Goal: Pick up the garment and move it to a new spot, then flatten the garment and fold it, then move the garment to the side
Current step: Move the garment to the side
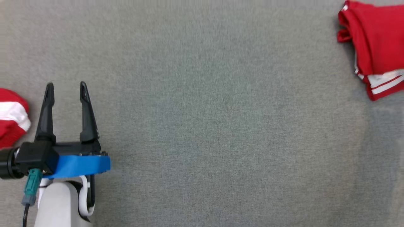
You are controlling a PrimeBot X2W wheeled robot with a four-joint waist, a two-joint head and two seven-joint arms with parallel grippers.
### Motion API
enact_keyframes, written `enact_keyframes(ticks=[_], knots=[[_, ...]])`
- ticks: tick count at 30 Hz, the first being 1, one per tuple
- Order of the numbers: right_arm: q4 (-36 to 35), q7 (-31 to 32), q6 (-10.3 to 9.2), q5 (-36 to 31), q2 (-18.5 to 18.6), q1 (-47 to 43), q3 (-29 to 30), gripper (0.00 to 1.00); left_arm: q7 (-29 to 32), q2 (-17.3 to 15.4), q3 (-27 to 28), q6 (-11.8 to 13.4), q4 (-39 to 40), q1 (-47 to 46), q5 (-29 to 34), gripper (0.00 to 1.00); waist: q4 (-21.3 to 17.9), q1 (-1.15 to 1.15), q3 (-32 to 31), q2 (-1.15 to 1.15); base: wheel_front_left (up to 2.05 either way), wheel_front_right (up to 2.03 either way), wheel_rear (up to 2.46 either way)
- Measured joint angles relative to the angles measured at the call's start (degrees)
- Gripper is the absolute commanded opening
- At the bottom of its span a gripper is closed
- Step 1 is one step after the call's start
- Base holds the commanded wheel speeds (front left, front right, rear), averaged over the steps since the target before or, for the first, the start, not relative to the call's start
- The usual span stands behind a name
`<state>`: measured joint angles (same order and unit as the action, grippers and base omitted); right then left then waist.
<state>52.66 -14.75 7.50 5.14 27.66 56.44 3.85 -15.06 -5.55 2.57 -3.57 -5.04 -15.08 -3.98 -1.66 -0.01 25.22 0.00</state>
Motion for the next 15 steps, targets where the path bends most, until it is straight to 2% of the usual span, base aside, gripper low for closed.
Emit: enact_keyframes(ticks=[8, 15], knots=[[-12.74, -0.29, 0.00, 1.22, -7.49, -11.66, -4.69, 1.00, -0.01, 0.36, 1.12, 0.24, -1.26, 5.75, -0.57, 1.00, 0.55, -0.01, -7.83, 0.00, 0.00, 0.00, 0.00], [-21.72, -0.29, 0.00, 3.72, -11.70, -23.36, -7.11, 1.00, -0.01, 0.79, 1.25, 0.25, -2.57, 9.78, -0.68, 1.00, 0.55, -0.01, -13.47, 0.00, 0.00, 0.00, 0.00]])
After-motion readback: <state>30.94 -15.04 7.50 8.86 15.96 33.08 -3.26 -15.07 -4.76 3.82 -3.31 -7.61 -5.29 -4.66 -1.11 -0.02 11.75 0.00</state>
